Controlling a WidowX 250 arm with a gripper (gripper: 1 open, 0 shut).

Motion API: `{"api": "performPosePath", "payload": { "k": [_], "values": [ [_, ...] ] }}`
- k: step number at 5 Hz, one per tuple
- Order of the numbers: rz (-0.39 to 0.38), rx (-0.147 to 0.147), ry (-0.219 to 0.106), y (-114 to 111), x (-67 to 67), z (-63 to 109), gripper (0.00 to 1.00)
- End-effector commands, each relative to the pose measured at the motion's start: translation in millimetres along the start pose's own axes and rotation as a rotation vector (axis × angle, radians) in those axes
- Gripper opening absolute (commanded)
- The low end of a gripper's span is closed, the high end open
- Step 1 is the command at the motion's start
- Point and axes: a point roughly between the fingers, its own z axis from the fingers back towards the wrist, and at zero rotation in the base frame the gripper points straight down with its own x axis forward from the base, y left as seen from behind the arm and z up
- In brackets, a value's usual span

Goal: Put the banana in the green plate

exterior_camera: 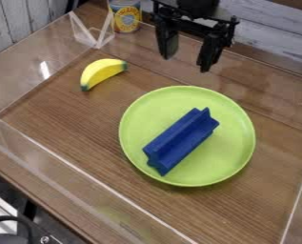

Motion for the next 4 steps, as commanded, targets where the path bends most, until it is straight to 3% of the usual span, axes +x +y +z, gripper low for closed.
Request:
{"api": "performPosePath", "payload": {
  "k": [1,2,4],
  "values": [
    [-0.010,0.004,0.013,6.8,-1.1,-5.1,1.00],
    [-0.020,0.020,-0.001,28.6,-2.0,-5.3,1.00],
    [-0.020,0.050,-0.035,92.7,-3.8,-11.7,1.00]
  ]
}}
